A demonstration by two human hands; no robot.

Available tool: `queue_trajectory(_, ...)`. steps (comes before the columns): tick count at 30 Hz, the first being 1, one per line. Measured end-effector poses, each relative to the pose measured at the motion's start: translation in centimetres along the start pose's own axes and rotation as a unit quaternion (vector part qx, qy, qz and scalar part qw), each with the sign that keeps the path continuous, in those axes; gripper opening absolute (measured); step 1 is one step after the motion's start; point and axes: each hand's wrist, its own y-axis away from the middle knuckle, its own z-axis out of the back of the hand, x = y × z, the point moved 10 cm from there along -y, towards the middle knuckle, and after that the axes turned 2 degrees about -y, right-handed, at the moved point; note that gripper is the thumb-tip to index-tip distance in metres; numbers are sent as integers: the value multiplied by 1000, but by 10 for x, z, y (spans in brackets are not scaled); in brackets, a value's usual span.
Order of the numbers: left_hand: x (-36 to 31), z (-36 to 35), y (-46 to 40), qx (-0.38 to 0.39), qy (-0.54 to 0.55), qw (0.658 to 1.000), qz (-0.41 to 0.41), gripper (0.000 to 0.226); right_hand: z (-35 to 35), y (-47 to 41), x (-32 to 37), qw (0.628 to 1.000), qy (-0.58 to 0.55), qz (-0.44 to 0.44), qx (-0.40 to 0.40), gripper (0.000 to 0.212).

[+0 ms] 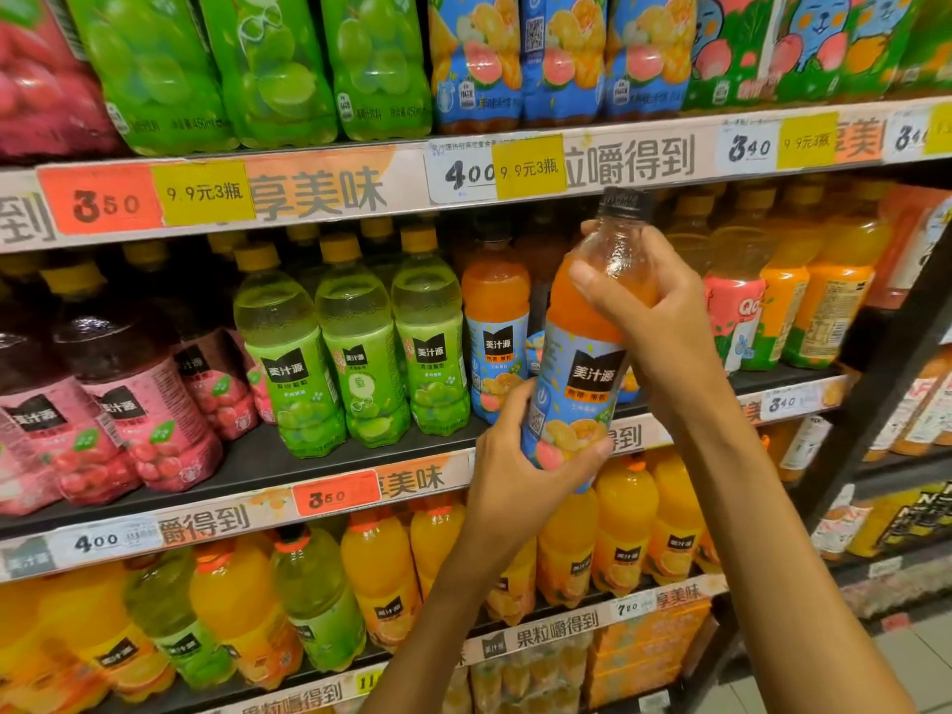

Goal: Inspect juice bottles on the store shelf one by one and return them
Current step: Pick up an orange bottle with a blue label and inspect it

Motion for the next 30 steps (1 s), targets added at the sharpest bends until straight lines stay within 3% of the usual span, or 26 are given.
queue_trajectory(3,-8,9,8,37,75,996,19,40,-11,1,-15,985,-148,-93,-1,24)
queue_trajectory(6,-9,10,23,93,142,984,61,32,-29,12,-31,945,-269,-187,15,37)
queue_trajectory(11,5,2,50,150,187,961,137,28,-41,30,-34,947,-247,-205,21,30)
queue_trajectory(14,7,13,50,91,164,972,143,28,-38,30,-32,959,-206,-194,-12,21)
queue_trajectory(18,-1,13,46,46,134,982,124,51,-34,29,-37,969,-145,-199,-3,23)
queue_trajectory(21,12,2,48,41,212,959,185,53,-34,28,-47,949,-192,-247,36,34)
queue_trajectory(24,12,-30,54,112,363,893,240,60,-32,29,-52,915,-276,-286,62,38)
queue_trajectory(25,11,-39,53,130,377,885,239,62,-32,31,-54,900,-305,-304,69,41)
queue_trajectory(27,11,-53,51,144,373,888,227,63,-31,32,-56,879,-345,-316,87,43)
queue_trajectory(30,16,-61,47,94,324,913,229,62,-14,22,-52,886,-340,-302,88,37)
